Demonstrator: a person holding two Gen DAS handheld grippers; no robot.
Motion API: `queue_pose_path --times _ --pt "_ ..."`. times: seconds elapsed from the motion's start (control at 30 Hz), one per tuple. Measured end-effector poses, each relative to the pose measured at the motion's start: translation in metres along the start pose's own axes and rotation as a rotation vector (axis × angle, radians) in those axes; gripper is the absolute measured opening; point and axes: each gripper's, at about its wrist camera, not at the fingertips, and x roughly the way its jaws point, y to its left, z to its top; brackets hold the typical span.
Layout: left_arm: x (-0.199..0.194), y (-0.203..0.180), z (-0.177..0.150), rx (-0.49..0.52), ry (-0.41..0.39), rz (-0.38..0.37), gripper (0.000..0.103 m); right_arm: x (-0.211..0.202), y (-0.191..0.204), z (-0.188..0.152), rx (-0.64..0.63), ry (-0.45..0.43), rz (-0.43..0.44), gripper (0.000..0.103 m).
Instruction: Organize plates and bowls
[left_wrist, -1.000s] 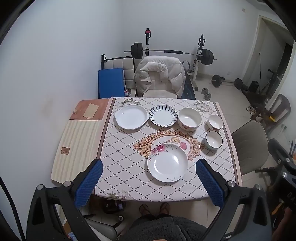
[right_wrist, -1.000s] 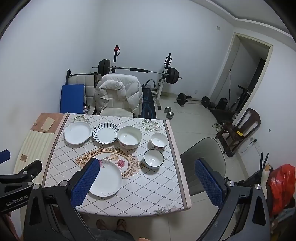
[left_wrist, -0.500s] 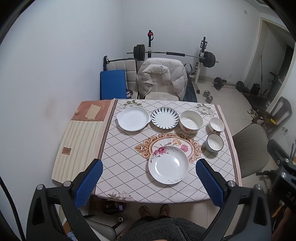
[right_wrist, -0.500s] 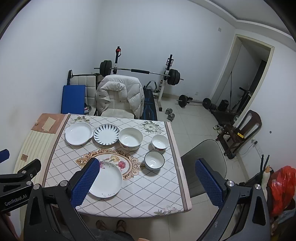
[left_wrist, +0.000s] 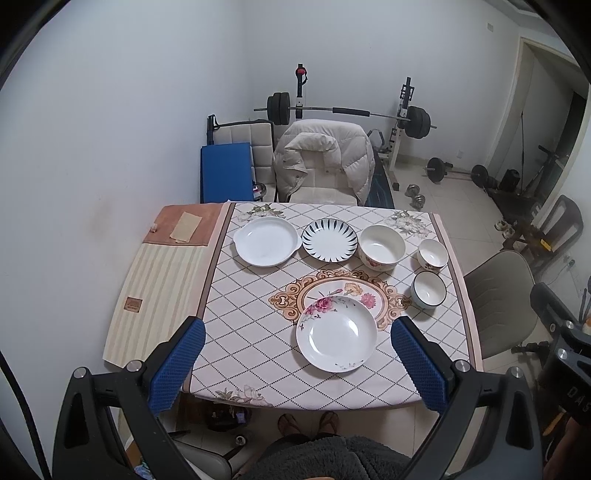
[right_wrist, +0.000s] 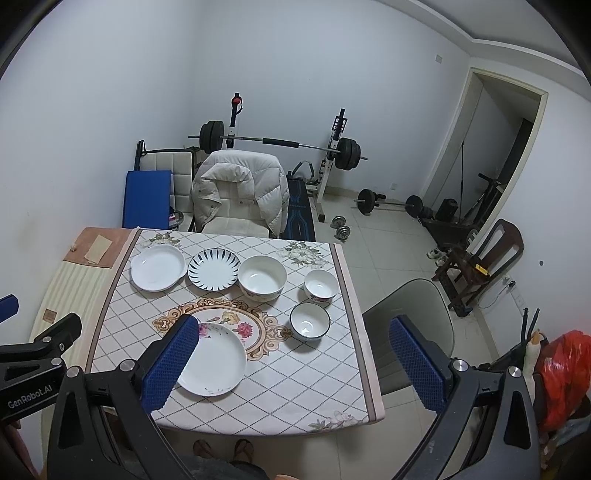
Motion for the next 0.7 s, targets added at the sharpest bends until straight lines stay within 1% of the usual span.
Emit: queue_pose_path --times 0.7 --pt "-0.0037 0.0036 0.0027 -0.007 -0.015 0.008 0.103 0.0046 0.007 -0.0041 -0.003 0.0 0.011 0.103"
